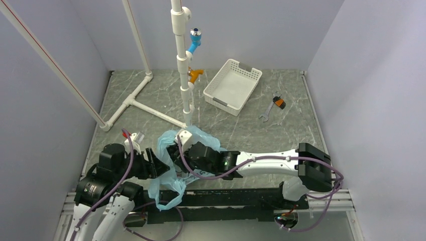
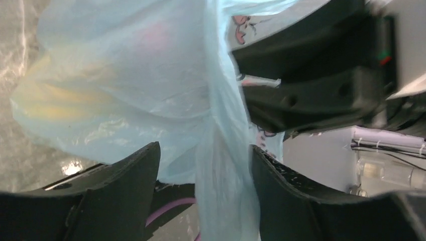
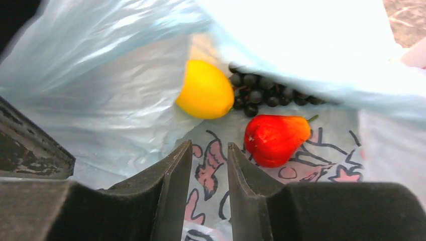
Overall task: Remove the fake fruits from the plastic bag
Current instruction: Adjust the plastic bag at the center of the board.
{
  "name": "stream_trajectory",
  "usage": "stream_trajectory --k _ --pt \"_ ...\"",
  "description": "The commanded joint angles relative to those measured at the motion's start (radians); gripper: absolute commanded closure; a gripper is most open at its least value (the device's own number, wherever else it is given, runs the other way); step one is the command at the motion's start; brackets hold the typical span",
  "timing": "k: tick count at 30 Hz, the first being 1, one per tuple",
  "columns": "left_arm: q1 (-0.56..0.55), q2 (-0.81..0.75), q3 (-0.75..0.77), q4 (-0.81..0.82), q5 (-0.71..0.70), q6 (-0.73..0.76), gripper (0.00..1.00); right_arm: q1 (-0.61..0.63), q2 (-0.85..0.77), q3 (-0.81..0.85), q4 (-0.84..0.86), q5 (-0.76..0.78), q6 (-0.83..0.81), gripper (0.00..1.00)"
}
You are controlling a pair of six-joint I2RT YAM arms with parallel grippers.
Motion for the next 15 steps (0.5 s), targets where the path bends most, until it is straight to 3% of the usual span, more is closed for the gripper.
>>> stream_trajectory --k 1,3,5,7,11,15 --pt "-0.002 -0.044 -0.037 -0.045 0.060 -0.033 0.39 -0.030 -0.043 -0.031 0.096 -0.020 0.085 0.65" --pt "-0.001 -0.054 -0.055 -0.058 0.096 -0.018 0.57 -0.047 -0.032 -0.038 0.081 0.017 0.091 0.64" --pt "-0.001 -0.051 -0.060 -0.090 0.089 0.003 0.85 -0.080 -0.025 -0.046 0.064 0.055 0.080 0.62" --pt "-0.001 -0.040 -0.057 -0.118 0.094 0.031 0.98 -0.139 -0.029 -0.045 0.035 0.085 0.063 0.61" --pt "-0.001 0.004 -0.061 -0.167 0.106 0.074 1.00 -0.284 -0.053 -0.028 0.019 0.075 0.027 0.51" --pt "-0.002 0.001 -0.097 -0.150 0.143 0.074 1.00 -0.322 -0.021 0.049 -0.028 0.136 -0.050 0.41"
